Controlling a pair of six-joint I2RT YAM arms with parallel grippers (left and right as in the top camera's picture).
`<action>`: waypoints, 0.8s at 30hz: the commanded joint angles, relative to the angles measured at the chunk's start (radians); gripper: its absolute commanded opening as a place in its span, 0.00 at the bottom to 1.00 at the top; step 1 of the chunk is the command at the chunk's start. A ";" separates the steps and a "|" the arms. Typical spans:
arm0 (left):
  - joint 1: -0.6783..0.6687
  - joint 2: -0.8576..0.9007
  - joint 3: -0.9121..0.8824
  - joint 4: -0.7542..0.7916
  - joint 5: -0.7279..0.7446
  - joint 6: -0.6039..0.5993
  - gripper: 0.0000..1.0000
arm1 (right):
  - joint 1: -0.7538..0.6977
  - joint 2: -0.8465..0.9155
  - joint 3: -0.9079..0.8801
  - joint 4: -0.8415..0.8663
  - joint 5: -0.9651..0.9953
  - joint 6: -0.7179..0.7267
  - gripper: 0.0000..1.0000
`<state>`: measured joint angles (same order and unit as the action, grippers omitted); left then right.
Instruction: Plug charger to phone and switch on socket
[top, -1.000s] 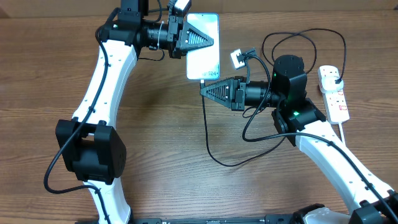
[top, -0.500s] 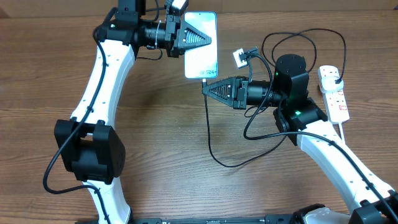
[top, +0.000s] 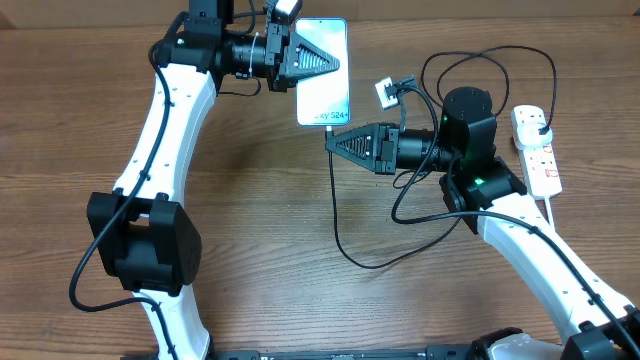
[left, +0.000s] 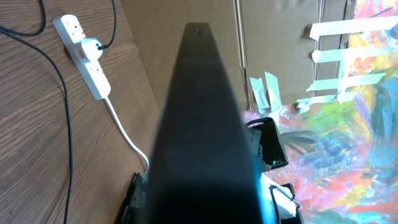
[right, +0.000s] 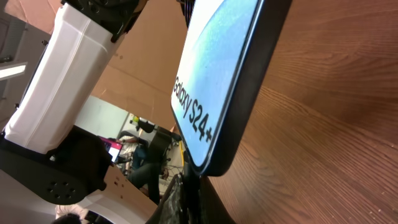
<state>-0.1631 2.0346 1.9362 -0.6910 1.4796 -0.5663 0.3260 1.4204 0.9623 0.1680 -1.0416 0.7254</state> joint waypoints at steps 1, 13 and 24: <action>-0.026 -0.046 0.013 -0.003 0.028 0.027 0.04 | -0.017 -0.001 0.007 0.019 0.054 0.008 0.04; -0.029 -0.046 0.013 -0.003 0.025 -0.045 0.04 | -0.017 -0.001 0.007 0.029 0.054 0.008 0.04; -0.029 -0.046 0.013 -0.003 -0.012 -0.097 0.04 | -0.017 -0.001 0.007 0.029 0.054 0.008 0.04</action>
<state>-0.1711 2.0346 1.9362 -0.6910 1.4288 -0.6453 0.3260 1.4204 0.9623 0.1867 -1.0348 0.7300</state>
